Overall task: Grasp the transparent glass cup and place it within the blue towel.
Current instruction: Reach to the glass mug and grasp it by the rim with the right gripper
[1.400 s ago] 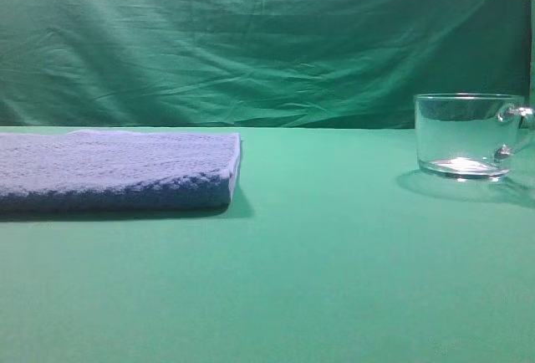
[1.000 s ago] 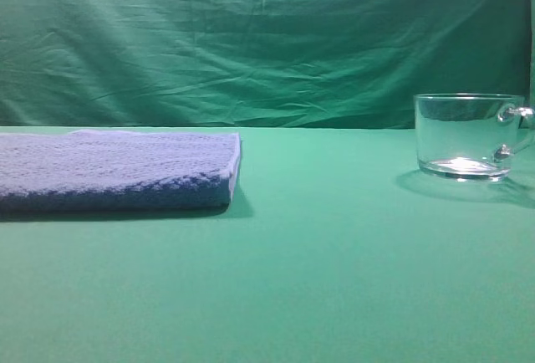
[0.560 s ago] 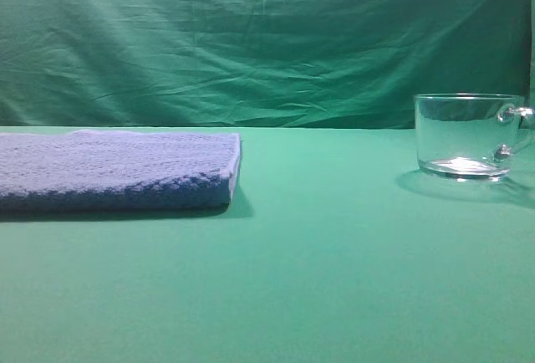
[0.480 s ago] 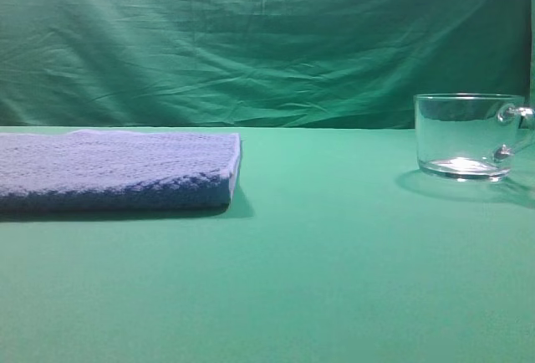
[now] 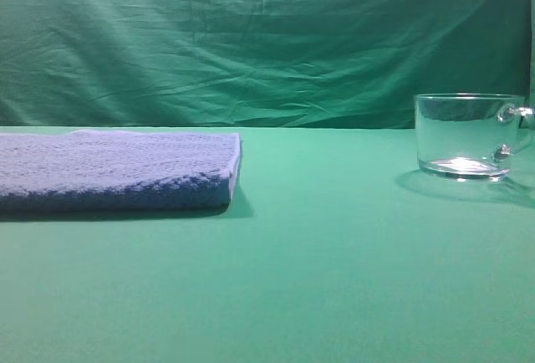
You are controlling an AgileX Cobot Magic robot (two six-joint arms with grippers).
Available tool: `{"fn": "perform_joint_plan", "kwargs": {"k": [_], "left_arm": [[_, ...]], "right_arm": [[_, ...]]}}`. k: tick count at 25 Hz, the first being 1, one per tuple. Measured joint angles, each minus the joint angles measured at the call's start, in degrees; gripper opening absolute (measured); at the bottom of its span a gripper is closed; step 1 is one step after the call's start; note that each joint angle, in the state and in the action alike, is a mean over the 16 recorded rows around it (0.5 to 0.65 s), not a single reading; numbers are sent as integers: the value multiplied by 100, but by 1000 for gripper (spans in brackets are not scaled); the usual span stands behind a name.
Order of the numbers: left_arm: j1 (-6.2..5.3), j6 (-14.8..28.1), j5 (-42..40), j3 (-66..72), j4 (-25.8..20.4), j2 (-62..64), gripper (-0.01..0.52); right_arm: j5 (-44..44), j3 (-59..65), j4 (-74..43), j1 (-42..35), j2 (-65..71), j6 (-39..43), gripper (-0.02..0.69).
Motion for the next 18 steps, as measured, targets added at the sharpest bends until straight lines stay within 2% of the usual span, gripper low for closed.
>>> {"fn": "perform_joint_plan", "kwargs": {"k": [4, 8, 18], "left_arm": [[0, 0, 0, 0, 0, 0, 0], [0, 0, 0, 0, 0, 0, 0], [0, 0, 0, 0, 0, 0, 0]], "right_arm": [[-299, -268, 265, 0, 111, 62, 46], [-207, -661, 451, 3, 464, -130, 46], [1277, -1783, 475, 286, 2404, -1304, 46]]}}
